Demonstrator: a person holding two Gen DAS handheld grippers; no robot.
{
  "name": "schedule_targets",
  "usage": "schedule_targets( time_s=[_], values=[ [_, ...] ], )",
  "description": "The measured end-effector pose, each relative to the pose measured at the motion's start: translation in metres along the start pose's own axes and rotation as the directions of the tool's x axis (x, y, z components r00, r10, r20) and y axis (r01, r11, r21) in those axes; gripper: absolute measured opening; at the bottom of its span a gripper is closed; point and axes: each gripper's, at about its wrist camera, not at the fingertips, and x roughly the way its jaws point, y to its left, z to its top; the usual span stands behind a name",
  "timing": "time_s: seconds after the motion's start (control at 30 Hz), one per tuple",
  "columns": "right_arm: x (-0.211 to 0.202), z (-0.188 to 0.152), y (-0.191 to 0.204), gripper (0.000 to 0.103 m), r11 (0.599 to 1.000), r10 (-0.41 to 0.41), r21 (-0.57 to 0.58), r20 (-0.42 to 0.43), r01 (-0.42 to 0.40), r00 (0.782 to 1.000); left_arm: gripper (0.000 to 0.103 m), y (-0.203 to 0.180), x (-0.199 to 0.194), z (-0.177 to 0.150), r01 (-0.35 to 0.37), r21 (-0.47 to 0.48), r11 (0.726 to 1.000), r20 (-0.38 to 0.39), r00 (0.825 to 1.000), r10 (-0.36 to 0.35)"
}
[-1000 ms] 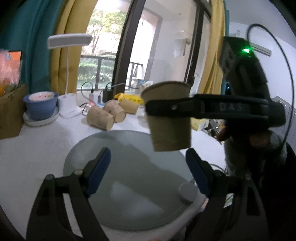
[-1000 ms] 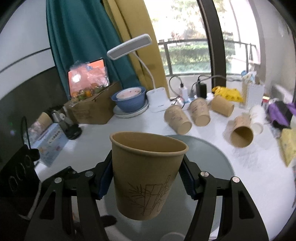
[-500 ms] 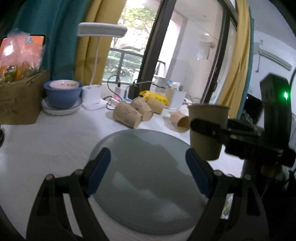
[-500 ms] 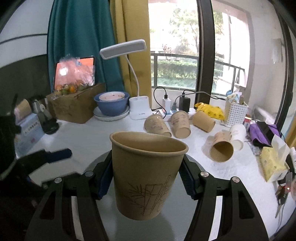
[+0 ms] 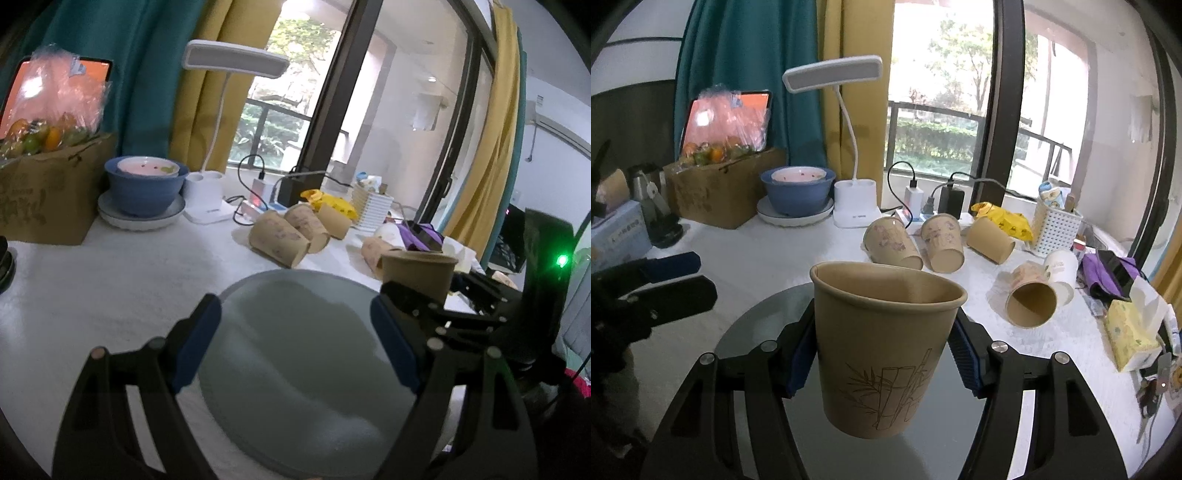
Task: Flip cup upright
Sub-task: 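Carry the upright tan cup with the right gripper over the turntable, then lower the cup onto the turntable and open the right gripper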
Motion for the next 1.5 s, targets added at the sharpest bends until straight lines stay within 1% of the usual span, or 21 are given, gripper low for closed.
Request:
schedule_targets(
  time_s=[0.23, 0.47, 0.83, 1.5],
  values=[
    [0.02, -0.003, 0.008, 0.068, 1.0, 0.013, -0.014, -0.043, -0.014, 0.999, 0.084, 0.01, 0.007, -0.001, -0.016, -0.018, 1.0, -0.023, 1.0, 0.015],
    [0.039, -0.001, 0.011, 0.068, 1.0, 0.015, -0.018, -0.083, -0.016, 0.996, 0.084, 0.016, 0.011, -0.002, -0.008, -0.027, 1.0, -0.032, 0.999, 0.007],
    [0.057, -0.002, 0.013, 0.068, 1.0, -0.001, -0.029, -0.121, -0.002, 0.993, 0.084, 0.023, 0.017, 0.0, 0.003, -0.041, 0.999, -0.038, 0.999, -0.004],
    [0.059, -0.01, 0.011, 0.071, 1.0, 0.014, -0.012, -0.149, -0.016, 0.989, 0.084, 0.019, 0.017, -0.002, 0.017, -0.029, 0.999, -0.036, 0.999, -0.018]
  ],
)
